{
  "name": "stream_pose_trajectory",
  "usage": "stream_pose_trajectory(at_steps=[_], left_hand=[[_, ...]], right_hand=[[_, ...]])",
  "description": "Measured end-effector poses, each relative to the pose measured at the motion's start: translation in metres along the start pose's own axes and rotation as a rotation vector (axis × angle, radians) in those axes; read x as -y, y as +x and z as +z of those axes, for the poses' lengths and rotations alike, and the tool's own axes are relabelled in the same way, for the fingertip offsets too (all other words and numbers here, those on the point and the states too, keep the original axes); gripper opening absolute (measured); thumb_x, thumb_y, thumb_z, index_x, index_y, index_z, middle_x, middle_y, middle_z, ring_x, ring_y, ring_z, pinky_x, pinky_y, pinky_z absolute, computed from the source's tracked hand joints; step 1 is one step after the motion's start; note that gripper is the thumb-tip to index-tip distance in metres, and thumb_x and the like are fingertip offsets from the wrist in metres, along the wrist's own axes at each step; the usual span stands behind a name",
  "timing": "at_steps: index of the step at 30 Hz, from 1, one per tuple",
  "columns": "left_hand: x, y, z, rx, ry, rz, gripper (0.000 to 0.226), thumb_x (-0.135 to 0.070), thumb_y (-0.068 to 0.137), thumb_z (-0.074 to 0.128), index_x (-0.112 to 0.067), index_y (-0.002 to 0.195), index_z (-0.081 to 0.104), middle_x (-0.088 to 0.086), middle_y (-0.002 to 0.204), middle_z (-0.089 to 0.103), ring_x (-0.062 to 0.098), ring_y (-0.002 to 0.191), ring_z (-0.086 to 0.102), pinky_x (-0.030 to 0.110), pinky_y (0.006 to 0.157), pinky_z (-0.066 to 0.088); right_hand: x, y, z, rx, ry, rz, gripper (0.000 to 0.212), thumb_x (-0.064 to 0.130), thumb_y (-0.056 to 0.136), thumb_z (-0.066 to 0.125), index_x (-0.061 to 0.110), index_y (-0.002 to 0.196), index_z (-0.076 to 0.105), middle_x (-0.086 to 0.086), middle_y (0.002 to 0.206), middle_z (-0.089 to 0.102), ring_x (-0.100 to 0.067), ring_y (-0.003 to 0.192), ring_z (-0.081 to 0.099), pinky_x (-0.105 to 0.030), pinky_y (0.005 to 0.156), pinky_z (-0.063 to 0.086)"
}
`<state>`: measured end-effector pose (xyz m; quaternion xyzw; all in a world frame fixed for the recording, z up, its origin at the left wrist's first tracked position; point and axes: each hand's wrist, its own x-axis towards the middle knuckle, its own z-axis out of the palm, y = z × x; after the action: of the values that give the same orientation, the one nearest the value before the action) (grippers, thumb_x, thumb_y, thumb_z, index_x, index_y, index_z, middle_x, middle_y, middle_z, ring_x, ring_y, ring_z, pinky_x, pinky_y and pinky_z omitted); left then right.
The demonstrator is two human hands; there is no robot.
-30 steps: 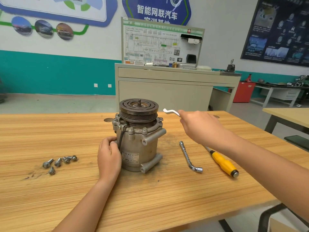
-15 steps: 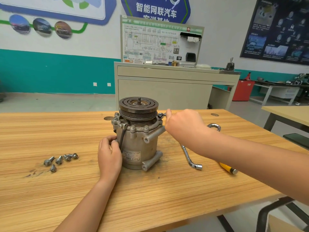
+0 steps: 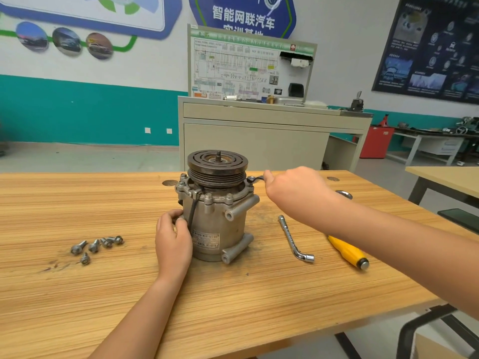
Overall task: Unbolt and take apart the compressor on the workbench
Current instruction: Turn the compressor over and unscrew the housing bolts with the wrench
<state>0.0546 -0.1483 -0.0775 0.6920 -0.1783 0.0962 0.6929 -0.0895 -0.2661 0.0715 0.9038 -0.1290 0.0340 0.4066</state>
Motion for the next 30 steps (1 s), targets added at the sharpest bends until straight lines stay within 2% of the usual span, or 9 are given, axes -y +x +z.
stream_pose_trajectory(at_steps=[5, 8, 10, 12, 16, 18, 22, 26, 30], left_hand=[[0.001, 0.0, -0.001, -0.009, -0.017, -0.013, 0.019, -0.006, 0.094, 0.042, -0.016, 0.103, 0.055, 0.002, 0.11, 0.057, 0.014, 0.106, 0.049, 0.025, 0.089, 0.035], [0.001, 0.002, 0.001, -0.025, -0.021, -0.025, 0.019, -0.005, 0.094, 0.042, -0.014, 0.103, 0.057, 0.004, 0.11, 0.058, 0.014, 0.105, 0.049, 0.026, 0.09, 0.036], [0.001, 0.003, 0.001, -0.029, -0.024, -0.025, 0.019, -0.004, 0.093, 0.042, -0.013, 0.102, 0.057, 0.004, 0.11, 0.058, 0.014, 0.105, 0.049, 0.026, 0.089, 0.035], [0.001, 0.004, 0.0, -0.023, -0.024, -0.026, 0.02, -0.005, 0.094, 0.041, -0.014, 0.102, 0.057, 0.003, 0.11, 0.058, 0.014, 0.105, 0.049, 0.026, 0.09, 0.035], [0.002, 0.003, 0.0, -0.011, -0.029, -0.041, 0.02, -0.007, 0.094, 0.043, -0.013, 0.105, 0.058, 0.002, 0.11, 0.059, 0.015, 0.107, 0.05, 0.028, 0.092, 0.038], [0.003, 0.003, 0.0, -0.014, -0.032, -0.043, 0.019, -0.007, 0.094, 0.043, -0.014, 0.104, 0.058, 0.002, 0.11, 0.059, 0.015, 0.107, 0.05, 0.027, 0.091, 0.037], [0.004, 0.004, 0.001, -0.02, -0.045, -0.055, 0.019, -0.007, 0.094, 0.043, -0.015, 0.103, 0.058, 0.003, 0.111, 0.059, 0.015, 0.106, 0.051, 0.026, 0.088, 0.036], [0.003, 0.005, 0.002, -0.024, -0.046, -0.064, 0.019, -0.007, 0.094, 0.043, -0.013, 0.103, 0.058, 0.005, 0.111, 0.059, 0.016, 0.107, 0.051, 0.028, 0.091, 0.038], [0.002, 0.005, 0.0, -0.014, -0.045, -0.054, 0.018, -0.006, 0.093, 0.043, -0.013, 0.102, 0.058, 0.004, 0.11, 0.06, 0.017, 0.107, 0.051, 0.03, 0.092, 0.039]], right_hand=[[-0.036, 0.018, 0.037, -0.086, 0.093, 0.071, 0.034, 0.012, 0.093, 0.037, 0.02, 0.124, 0.049, 0.005, 0.054, 0.028, -0.012, 0.045, 0.027, -0.024, 0.04, 0.015], [-0.041, 0.043, 0.053, -0.139, 0.155, 0.092, 0.032, 0.004, 0.092, 0.039, 0.018, 0.118, 0.052, 0.003, 0.063, 0.047, -0.02, 0.059, 0.048, -0.025, 0.045, 0.025], [-0.031, 0.064, 0.061, -0.194, 0.228, 0.112, 0.03, 0.0, 0.091, 0.039, 0.014, 0.115, 0.053, -0.003, 0.085, 0.065, -0.025, 0.08, 0.06, -0.029, 0.064, 0.038], [-0.017, 0.081, 0.067, -0.244, 0.328, 0.125, 0.03, -0.002, 0.09, 0.038, 0.009, 0.111, 0.056, -0.007, 0.101, 0.066, -0.024, 0.092, 0.06, -0.03, 0.08, 0.038], [-0.012, 0.092, 0.068, -0.308, 0.403, 0.131, 0.028, -0.001, 0.09, 0.037, 0.008, 0.109, 0.055, -0.007, 0.104, 0.065, -0.025, 0.092, 0.058, -0.029, 0.071, 0.039], [-0.022, 0.083, 0.065, -0.325, 0.45, 0.212, 0.026, 0.003, 0.094, 0.036, 0.009, 0.114, 0.053, -0.009, 0.099, 0.066, -0.028, 0.089, 0.06, -0.033, 0.065, 0.04], [-0.034, 0.045, 0.05, -0.402, 0.695, 0.434, 0.024, 0.014, 0.099, 0.035, 0.007, 0.12, 0.043, -0.013, 0.078, 0.062, -0.029, 0.065, 0.052, -0.032, 0.053, 0.032], [-0.025, 0.004, 0.031, -0.22, 0.551, 0.394, 0.02, 0.004, 0.094, 0.036, 0.011, 0.111, 0.044, 0.001, 0.059, 0.036, -0.013, 0.049, 0.031, -0.027, 0.041, 0.018], [-0.006, -0.01, 0.017, -0.053, 0.421, 0.252, 0.039, -0.006, 0.085, 0.039, 0.011, 0.12, 0.041, 0.002, 0.061, 0.031, -0.016, 0.055, 0.034, -0.026, 0.041, 0.02]])
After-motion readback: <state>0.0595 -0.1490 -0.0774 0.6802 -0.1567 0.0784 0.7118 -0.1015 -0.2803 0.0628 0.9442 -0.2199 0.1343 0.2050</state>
